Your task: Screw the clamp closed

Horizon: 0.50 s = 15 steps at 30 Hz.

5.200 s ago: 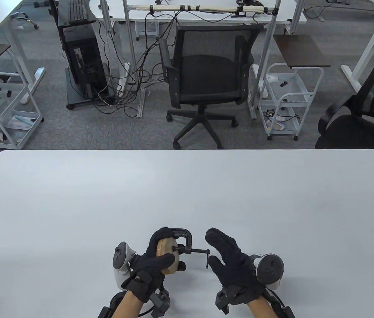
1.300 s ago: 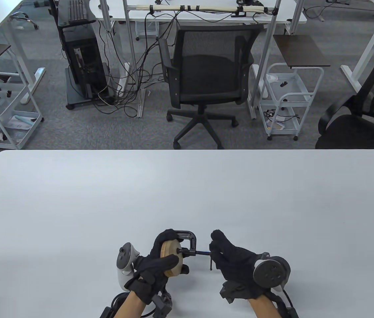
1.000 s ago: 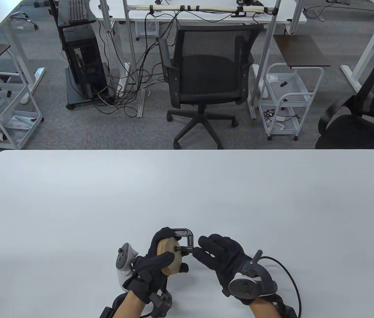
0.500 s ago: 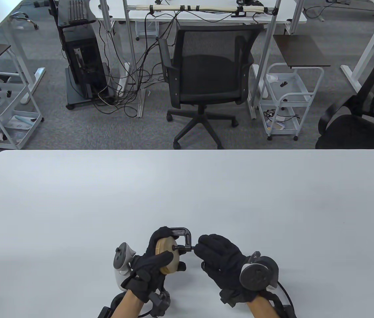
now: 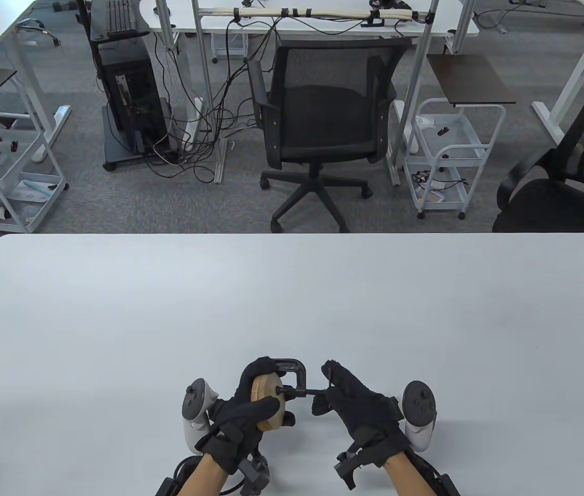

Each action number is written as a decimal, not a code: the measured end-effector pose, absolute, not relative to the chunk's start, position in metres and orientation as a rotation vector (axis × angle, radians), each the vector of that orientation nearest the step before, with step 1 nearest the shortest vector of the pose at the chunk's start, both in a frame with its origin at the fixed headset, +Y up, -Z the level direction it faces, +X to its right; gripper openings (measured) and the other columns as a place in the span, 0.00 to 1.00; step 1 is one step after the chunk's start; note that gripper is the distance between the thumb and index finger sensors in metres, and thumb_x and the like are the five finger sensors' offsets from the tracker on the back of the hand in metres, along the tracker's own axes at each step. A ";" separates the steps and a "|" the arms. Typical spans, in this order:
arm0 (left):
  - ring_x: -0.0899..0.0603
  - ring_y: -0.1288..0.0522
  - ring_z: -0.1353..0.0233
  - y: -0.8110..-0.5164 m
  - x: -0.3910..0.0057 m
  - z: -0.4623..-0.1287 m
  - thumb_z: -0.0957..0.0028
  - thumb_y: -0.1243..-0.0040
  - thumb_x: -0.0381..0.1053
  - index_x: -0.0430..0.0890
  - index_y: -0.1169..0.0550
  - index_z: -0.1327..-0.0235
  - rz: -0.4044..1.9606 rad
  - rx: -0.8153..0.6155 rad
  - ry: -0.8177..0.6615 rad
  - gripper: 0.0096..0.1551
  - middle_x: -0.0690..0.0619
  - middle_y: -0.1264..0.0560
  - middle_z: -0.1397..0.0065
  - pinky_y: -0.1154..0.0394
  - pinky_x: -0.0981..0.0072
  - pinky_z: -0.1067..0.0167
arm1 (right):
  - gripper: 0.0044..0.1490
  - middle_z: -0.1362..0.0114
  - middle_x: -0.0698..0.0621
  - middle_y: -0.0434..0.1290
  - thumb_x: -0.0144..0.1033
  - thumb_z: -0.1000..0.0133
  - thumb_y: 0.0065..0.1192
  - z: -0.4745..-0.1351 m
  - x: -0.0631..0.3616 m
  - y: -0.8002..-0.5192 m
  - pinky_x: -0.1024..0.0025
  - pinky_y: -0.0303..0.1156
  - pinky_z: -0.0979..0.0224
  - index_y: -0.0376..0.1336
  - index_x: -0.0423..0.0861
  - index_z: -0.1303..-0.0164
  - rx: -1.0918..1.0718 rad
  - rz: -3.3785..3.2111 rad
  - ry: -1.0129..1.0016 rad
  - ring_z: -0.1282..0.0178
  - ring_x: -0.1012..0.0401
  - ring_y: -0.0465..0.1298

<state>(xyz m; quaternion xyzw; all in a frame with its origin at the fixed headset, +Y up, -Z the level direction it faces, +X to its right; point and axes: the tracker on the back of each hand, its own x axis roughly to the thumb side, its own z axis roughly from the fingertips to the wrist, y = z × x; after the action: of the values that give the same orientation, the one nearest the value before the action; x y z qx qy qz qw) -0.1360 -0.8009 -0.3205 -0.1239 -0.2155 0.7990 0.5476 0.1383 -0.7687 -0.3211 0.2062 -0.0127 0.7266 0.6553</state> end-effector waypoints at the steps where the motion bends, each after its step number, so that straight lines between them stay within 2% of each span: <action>1: 0.22 0.43 0.22 -0.801 -0.137 -0.321 0.47 0.26 0.69 0.60 0.48 0.17 1.900 -0.285 -0.503 0.56 0.54 0.53 0.11 0.23 0.34 0.40 | 0.45 0.48 0.42 0.85 0.44 0.46 0.65 -0.321 0.140 -0.766 0.38 0.69 0.39 0.55 0.33 0.26 0.488 1.695 -0.067 0.41 0.43 0.78; 3: 0.22 0.43 0.22 -0.801 -0.140 -0.321 0.47 0.26 0.69 0.60 0.49 0.17 1.913 -0.273 -0.489 0.56 0.53 0.54 0.11 0.23 0.34 0.40 | 0.44 0.38 0.40 0.80 0.44 0.45 0.63 -0.319 0.142 -0.761 0.37 0.67 0.38 0.53 0.37 0.23 0.532 1.768 -0.142 0.33 0.40 0.72; 5: 0.22 0.43 0.22 -0.802 -0.142 -0.322 0.47 0.26 0.69 0.60 0.49 0.17 1.927 -0.260 -0.473 0.56 0.53 0.54 0.11 0.23 0.34 0.40 | 0.42 0.28 0.38 0.72 0.39 0.45 0.63 -0.317 0.143 -0.753 0.33 0.63 0.36 0.52 0.43 0.20 0.615 1.908 -0.257 0.28 0.37 0.66; 9: 0.22 0.43 0.22 -0.803 -0.144 -0.323 0.47 0.26 0.69 0.60 0.49 0.17 1.956 -0.261 -0.465 0.56 0.53 0.54 0.11 0.23 0.34 0.40 | 0.47 0.14 0.47 0.52 0.39 0.45 0.64 -0.310 0.138 -0.745 0.30 0.55 0.30 0.45 0.54 0.17 0.832 2.211 -0.401 0.21 0.35 0.53; 12: 0.22 0.43 0.22 -0.801 -0.142 -0.322 0.47 0.26 0.69 0.60 0.49 0.17 1.979 -0.275 -0.475 0.56 0.53 0.54 0.11 0.23 0.34 0.40 | 0.58 0.13 0.58 0.35 0.34 0.48 0.68 -0.303 0.127 -0.744 0.30 0.46 0.26 0.35 0.64 0.20 1.016 2.448 -0.459 0.17 0.39 0.43; 15: 0.22 0.43 0.22 -0.800 -0.140 -0.321 0.47 0.27 0.70 0.60 0.49 0.17 1.979 -0.310 -0.502 0.56 0.52 0.54 0.11 0.23 0.34 0.40 | 0.62 0.14 0.60 0.31 0.42 0.49 0.71 -0.296 0.116 -0.740 0.31 0.45 0.25 0.31 0.66 0.22 1.163 2.610 -0.617 0.17 0.42 0.41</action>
<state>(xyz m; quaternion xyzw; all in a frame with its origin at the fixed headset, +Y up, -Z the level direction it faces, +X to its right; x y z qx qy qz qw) -0.1405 -0.8001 -0.3212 -0.1288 -0.2085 0.8229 0.5126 0.1164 -0.7401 -0.2958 0.3955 -0.2099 0.8875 0.1089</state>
